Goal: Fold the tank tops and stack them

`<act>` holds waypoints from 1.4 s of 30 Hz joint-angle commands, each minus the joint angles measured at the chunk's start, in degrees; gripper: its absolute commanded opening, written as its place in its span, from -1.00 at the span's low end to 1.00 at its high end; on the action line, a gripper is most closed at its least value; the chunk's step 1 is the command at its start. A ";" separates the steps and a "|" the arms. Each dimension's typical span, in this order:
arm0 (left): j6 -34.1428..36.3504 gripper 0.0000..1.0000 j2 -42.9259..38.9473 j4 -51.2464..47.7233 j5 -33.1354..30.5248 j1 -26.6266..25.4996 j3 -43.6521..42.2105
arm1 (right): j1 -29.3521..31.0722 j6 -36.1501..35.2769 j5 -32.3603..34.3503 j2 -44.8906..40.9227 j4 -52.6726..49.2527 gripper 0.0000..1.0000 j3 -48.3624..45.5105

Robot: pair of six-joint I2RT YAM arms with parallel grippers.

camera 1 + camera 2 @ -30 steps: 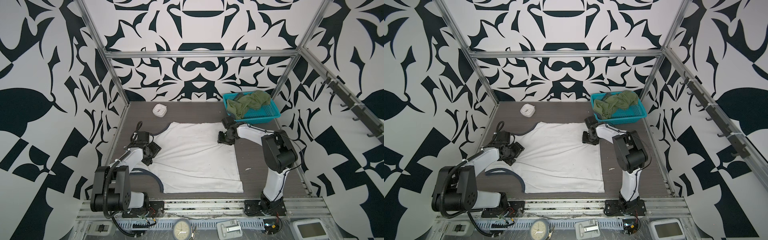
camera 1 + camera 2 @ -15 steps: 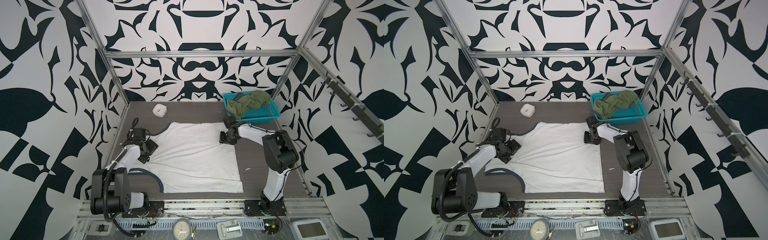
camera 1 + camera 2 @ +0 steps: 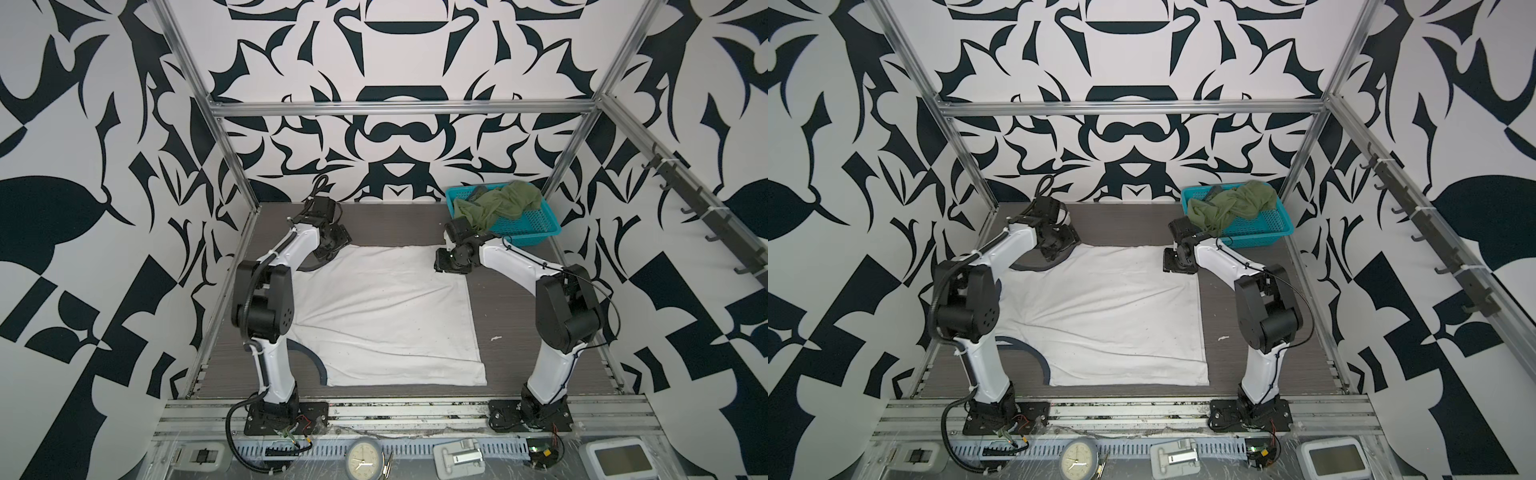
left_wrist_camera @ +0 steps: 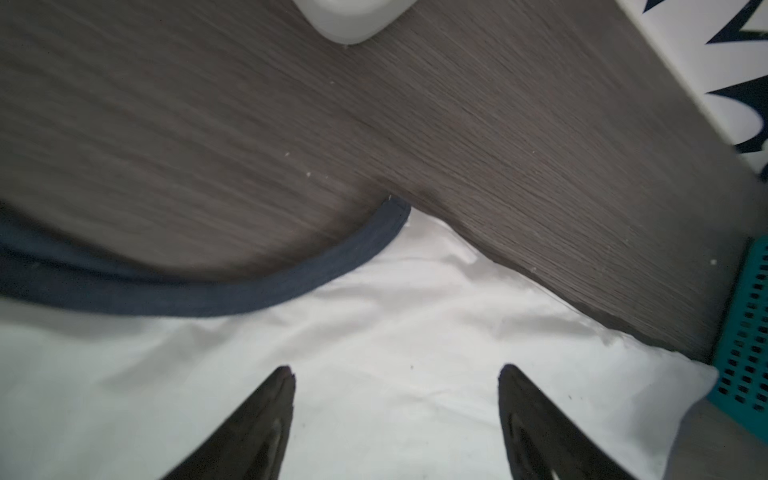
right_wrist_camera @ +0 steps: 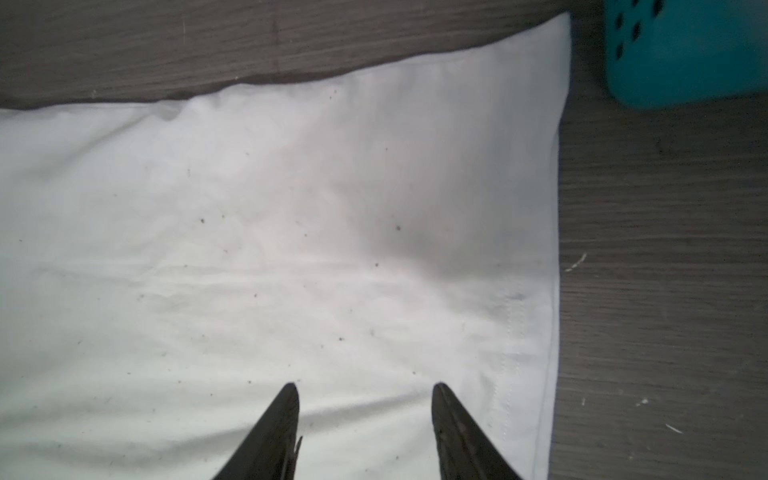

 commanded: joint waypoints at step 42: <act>5.12 -0.76 6.39 5.78 -5.51 5.61 -2.35 | -1.23 -3.85 3.77 26.85 -5.16 0.00 38.18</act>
